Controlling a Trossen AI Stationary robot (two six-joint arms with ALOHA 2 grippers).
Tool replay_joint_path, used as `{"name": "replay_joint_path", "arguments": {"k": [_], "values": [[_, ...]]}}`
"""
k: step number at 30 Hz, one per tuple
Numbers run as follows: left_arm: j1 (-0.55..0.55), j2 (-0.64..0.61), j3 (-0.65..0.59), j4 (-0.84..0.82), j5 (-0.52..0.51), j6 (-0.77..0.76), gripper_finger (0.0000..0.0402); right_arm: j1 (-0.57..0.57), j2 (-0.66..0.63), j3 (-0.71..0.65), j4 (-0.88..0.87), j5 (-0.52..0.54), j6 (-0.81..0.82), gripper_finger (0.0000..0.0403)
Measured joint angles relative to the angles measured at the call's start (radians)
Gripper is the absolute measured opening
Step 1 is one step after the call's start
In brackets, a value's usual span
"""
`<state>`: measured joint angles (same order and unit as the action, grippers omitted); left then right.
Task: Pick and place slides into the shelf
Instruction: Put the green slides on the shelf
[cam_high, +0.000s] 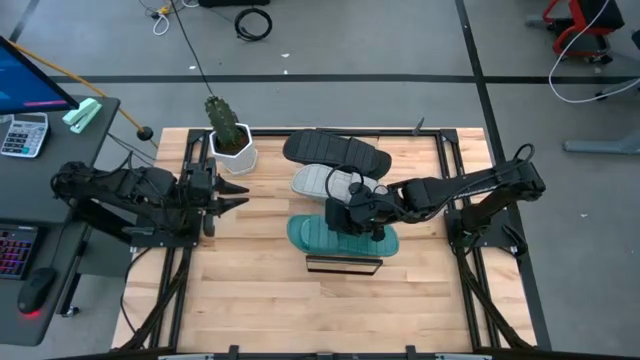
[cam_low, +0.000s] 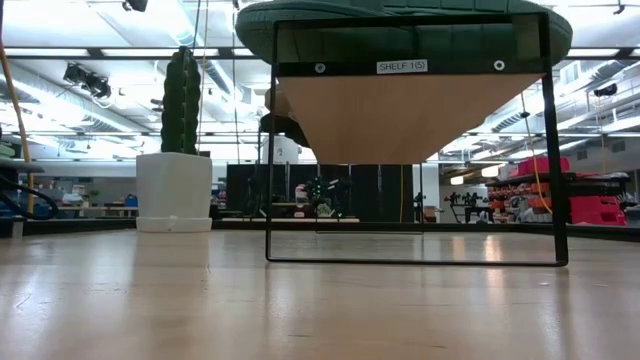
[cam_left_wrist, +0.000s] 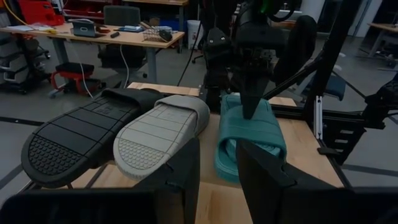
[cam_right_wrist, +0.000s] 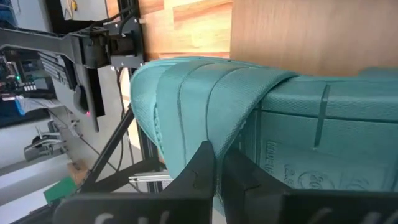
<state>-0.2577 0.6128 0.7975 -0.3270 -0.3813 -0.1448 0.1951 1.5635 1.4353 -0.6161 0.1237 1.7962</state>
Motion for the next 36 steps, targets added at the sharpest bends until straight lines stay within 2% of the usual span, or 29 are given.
{"name": "replay_joint_path", "arguments": {"k": [23, 36], "values": [[0.000, 0.000, 0.000, 0.000, 0.000, -0.001, 0.0110, -0.003, 0.000, 0.000, -0.017, 0.043, 0.007, 0.0019], [0.000, 0.000, 0.000, 0.000, 0.001, -0.001, 0.0110, -0.003, 0.003, 0.000, -0.010, 0.025, 0.010, 0.0084]]}}
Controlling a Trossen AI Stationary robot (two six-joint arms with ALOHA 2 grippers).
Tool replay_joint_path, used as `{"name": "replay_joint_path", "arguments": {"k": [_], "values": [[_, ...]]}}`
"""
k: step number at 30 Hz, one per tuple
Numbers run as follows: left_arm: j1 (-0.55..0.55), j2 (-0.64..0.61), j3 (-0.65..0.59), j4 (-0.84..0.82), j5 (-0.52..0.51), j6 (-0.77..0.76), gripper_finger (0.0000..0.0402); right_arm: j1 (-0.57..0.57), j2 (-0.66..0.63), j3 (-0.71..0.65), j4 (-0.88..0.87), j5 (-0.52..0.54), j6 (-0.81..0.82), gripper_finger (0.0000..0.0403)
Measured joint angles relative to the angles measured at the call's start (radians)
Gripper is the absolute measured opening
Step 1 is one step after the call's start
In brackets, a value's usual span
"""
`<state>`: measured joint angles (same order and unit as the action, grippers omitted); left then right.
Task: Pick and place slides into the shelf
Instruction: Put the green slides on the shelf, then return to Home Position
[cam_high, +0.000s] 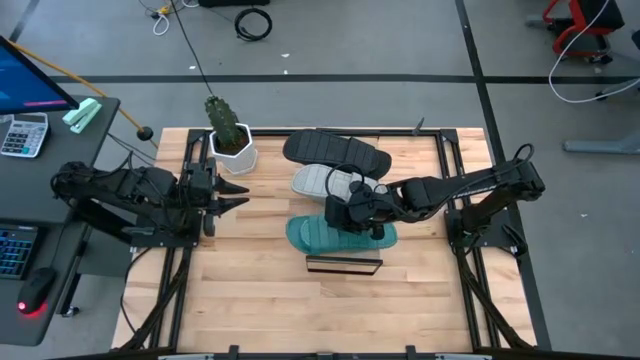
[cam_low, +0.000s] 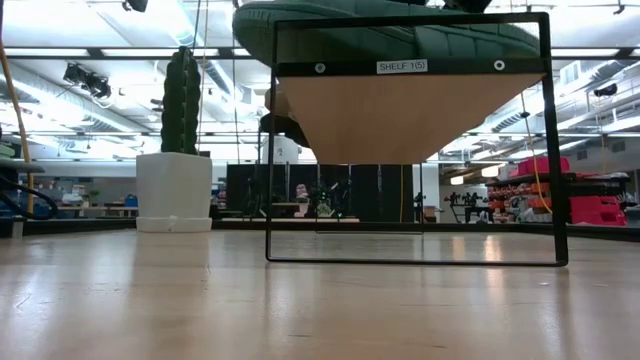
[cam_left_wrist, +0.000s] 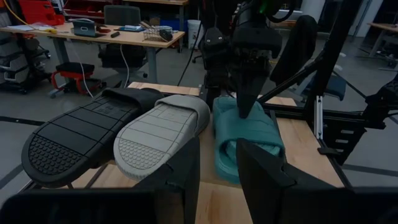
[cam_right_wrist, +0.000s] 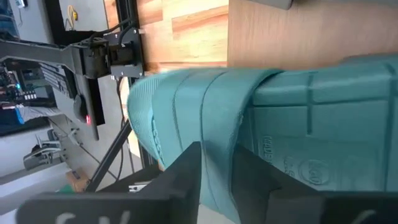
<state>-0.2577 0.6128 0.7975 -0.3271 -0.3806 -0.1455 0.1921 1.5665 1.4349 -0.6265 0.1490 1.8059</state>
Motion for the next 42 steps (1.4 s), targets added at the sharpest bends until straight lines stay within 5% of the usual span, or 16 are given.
{"name": "replay_joint_path", "arguments": {"k": [42], "values": [[0.000, 0.000, 0.000, -0.009, 0.000, 0.000, 0.0108, 0.008, -0.012, 0.000, -0.060, -0.011, 0.049, 0.0113]]}}
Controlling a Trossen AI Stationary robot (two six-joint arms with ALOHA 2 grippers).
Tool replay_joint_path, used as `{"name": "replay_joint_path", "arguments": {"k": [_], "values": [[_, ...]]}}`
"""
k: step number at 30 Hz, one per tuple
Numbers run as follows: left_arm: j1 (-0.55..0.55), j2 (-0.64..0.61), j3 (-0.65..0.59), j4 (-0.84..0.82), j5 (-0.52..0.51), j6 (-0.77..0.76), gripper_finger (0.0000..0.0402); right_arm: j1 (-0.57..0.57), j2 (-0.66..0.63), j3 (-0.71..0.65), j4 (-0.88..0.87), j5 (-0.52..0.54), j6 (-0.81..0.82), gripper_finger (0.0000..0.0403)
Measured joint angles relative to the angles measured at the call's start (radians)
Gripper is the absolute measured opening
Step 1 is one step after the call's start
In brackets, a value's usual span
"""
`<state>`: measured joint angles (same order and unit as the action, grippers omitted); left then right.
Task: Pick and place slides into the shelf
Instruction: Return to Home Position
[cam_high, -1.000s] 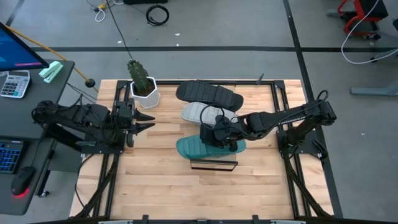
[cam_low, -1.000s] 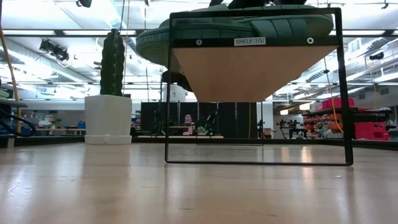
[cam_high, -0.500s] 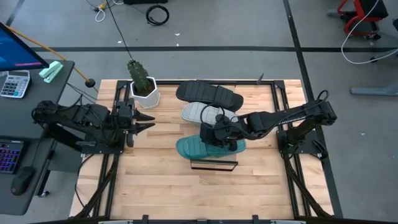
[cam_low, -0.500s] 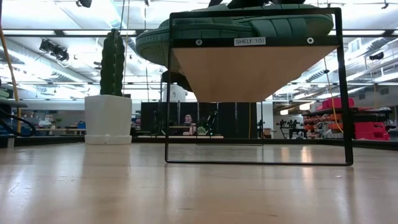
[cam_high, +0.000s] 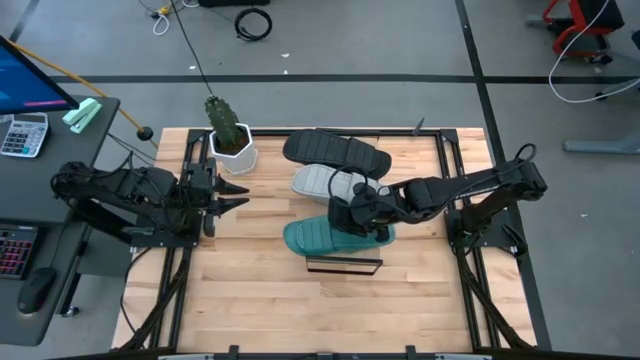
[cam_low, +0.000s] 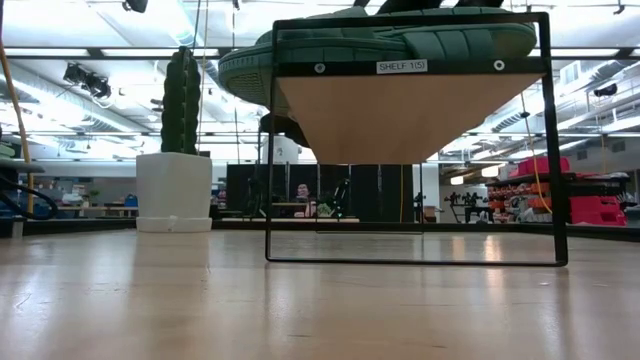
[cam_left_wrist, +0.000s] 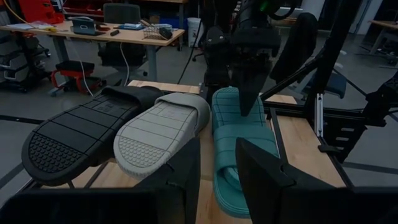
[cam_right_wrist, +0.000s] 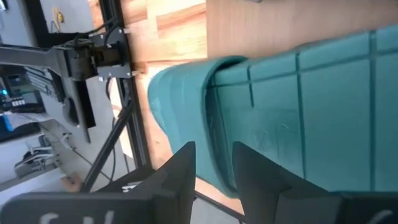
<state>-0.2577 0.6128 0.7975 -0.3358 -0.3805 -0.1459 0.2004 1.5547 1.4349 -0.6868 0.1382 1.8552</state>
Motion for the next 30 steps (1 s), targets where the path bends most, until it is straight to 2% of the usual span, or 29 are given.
{"name": "replay_joint_path", "arguments": {"k": [14, 30], "values": [[0.000, 0.000, 0.000, 0.001, 0.000, 0.001, 0.0108, 0.021, -0.034, 0.000, -0.034, -0.013, 0.002, 0.0113], [0.000, 0.000, 0.000, 0.001, 0.000, 0.001, 0.0107, 0.069, -0.163, 0.000, -0.237, 0.044, 0.040, 0.0113]]}}
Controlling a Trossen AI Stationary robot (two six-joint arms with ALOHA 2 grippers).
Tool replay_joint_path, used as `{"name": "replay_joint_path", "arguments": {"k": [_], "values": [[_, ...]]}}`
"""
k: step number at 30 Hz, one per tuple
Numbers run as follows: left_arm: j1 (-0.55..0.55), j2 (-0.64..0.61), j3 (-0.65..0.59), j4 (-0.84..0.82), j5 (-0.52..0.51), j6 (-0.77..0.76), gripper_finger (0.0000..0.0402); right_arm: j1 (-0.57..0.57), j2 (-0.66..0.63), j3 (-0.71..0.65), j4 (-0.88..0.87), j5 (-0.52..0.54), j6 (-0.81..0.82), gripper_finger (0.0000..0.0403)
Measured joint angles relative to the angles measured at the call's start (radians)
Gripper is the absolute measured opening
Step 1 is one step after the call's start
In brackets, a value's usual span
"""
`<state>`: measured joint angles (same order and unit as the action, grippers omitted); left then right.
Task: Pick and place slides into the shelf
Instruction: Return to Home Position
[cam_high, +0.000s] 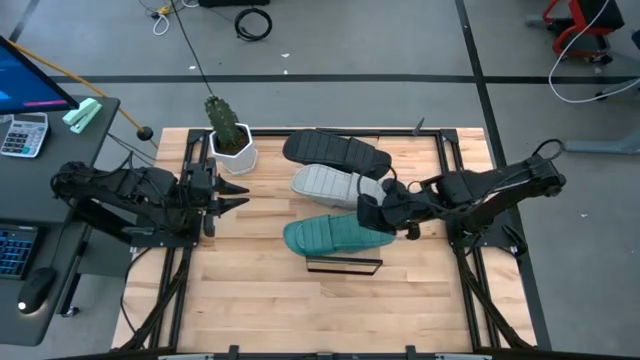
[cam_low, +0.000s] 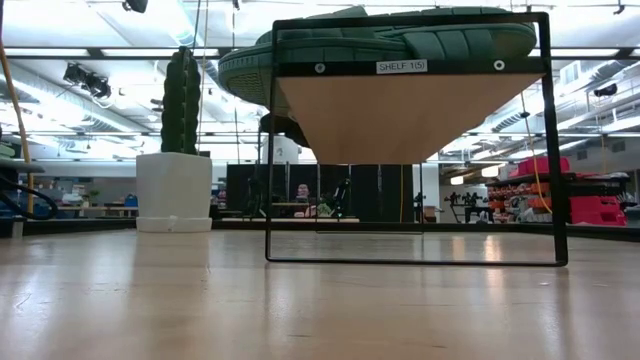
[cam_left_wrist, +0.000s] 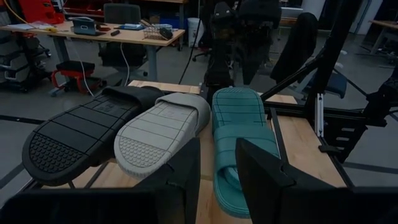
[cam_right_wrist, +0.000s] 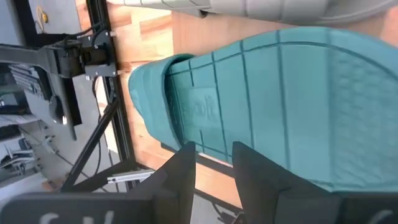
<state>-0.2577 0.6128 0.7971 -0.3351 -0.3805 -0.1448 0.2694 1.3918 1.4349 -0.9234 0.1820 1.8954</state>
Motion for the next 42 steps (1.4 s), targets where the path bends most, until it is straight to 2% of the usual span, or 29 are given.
{"name": "replay_joint_path", "arguments": {"k": [10, 25, 32, 42], "values": [[0.000, 0.000, 0.000, 0.000, 0.000, 0.000, 0.0107, 0.047, -0.068, 0.000, -0.154, 0.020, 0.042, 0.0113], [0.000, 0.002, 0.000, -0.002, 0.000, -0.008, 0.0107, 0.093, -0.092, 0.000, -0.352, 0.020, 0.069, 0.0113], [0.000, 0.002, 0.000, -0.002, 0.000, -0.024, 0.0107, 0.130, -0.126, -0.001, -0.430, 0.082, 0.126, 0.0107], [0.000, 0.002, 0.000, -0.003, 0.000, -0.028, 0.0107, 0.177, -0.150, -0.002, -0.546, 0.099, 0.148, 0.0094]]}}
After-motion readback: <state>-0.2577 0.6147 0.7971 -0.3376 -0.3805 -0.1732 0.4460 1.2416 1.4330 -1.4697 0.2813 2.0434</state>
